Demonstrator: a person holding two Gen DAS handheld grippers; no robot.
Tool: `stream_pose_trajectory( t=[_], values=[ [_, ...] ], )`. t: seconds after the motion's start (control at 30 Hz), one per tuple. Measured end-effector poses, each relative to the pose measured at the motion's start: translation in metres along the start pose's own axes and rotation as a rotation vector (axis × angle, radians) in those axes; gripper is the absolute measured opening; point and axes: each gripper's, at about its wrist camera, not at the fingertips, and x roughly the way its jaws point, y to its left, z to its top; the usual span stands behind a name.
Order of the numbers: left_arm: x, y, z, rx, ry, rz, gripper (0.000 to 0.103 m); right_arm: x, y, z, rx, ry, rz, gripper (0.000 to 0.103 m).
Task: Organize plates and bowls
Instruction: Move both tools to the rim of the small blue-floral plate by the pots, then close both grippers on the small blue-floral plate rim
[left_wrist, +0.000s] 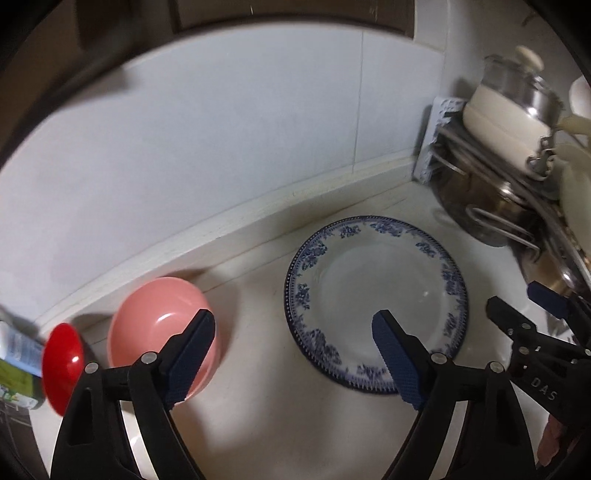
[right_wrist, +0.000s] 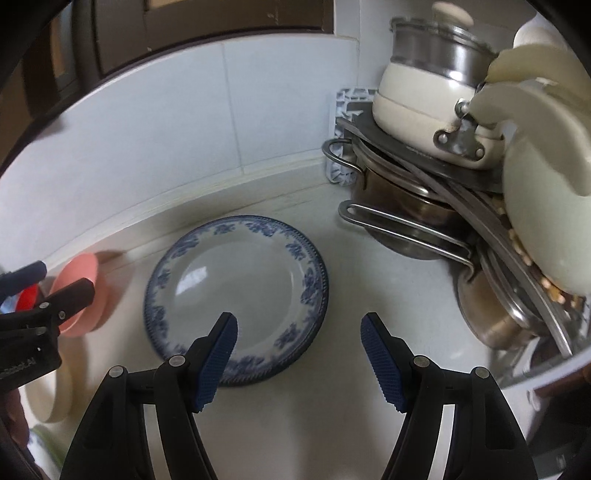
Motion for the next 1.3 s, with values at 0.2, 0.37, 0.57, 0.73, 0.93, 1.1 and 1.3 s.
stream_pose_trajectory(
  t=[0.2,0.37,0.57,0.73,0.93,1.1,1.3],
  values=[
    [0.042,-0.005,0.007,-0.016,0.048,0.0,0.08,0.034,-0.009,0.006,0.014,0.011,-0.011,0.07],
    [0.072,-0.004,0.011,-0.03,0.097,0.007,0.073,0.059,-0.011,0.01,0.009,0.034,-0.021,0.07],
    [0.098,-0.003,0.009,-0.034,0.154,0.005,0.066,0.084,-0.01,0.011,0.002,0.079,-0.024,0.07],
    [0.112,-0.001,0.009,-0.044,0.2,-0.019,0.063,0.098,-0.009,0.01,0.01,0.122,0.002,0.069],
    [0.121,0.003,0.008,-0.066,0.228,-0.041,0.057,0.11,-0.008,0.012,0.006,0.154,0.005,0.066],
    [0.122,0.003,0.01,-0.082,0.233,-0.066,0.045,0.125,-0.009,0.016,0.023,0.192,0.033,0.061],
    [0.121,0.005,0.013,-0.086,0.233,-0.063,0.037,0.135,-0.008,0.019,0.012,0.198,0.041,0.049]
  ],
)
